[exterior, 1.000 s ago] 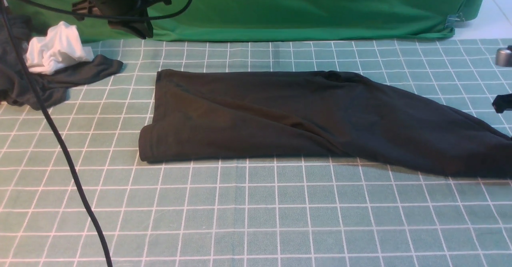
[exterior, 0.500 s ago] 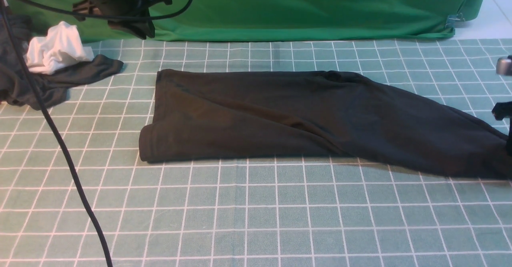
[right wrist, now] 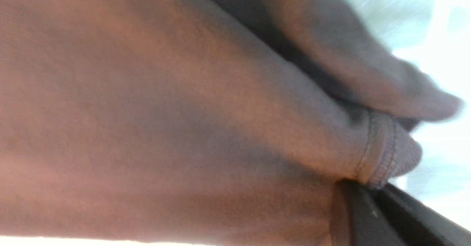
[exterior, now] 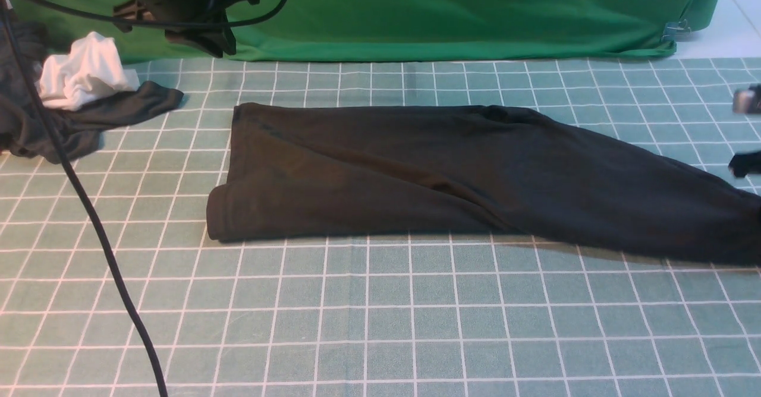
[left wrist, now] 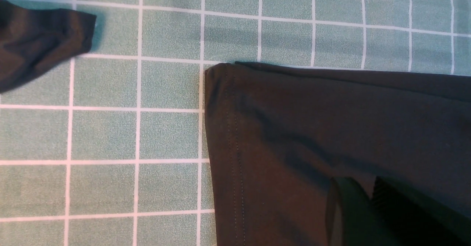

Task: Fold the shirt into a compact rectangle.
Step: 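Pull the folded dark garment lengthwise by its ends to straighten it flat on the table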

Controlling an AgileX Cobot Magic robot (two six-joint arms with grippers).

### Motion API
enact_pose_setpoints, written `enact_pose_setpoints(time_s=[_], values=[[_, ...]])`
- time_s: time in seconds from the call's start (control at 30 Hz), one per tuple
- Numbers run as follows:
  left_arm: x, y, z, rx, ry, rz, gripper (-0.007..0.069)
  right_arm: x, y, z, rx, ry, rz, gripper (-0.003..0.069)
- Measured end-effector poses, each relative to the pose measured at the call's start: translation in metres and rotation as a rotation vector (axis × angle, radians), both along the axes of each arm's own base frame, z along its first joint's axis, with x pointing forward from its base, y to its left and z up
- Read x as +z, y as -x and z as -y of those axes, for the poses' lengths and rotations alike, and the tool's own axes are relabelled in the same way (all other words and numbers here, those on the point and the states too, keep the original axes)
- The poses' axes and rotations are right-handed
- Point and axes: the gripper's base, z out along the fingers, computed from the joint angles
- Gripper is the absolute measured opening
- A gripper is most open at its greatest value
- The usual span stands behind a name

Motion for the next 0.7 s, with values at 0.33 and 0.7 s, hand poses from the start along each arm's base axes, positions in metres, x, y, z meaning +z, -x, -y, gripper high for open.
enact_pose_setpoints(time_s=[0.33, 0.7], values=[[0.000, 0.000, 0.000, 0.000, 0.000, 0.000, 0.0075, 0.017, -0.005, 0.016, -0.017, 0.054, 0.067, 0.0045], [0.000, 0.000, 0.000, 0.000, 0.000, 0.001, 0.0082, 0.004, 0.005, 0.030, -0.108, 0.119, -0.006, 0.0542]])
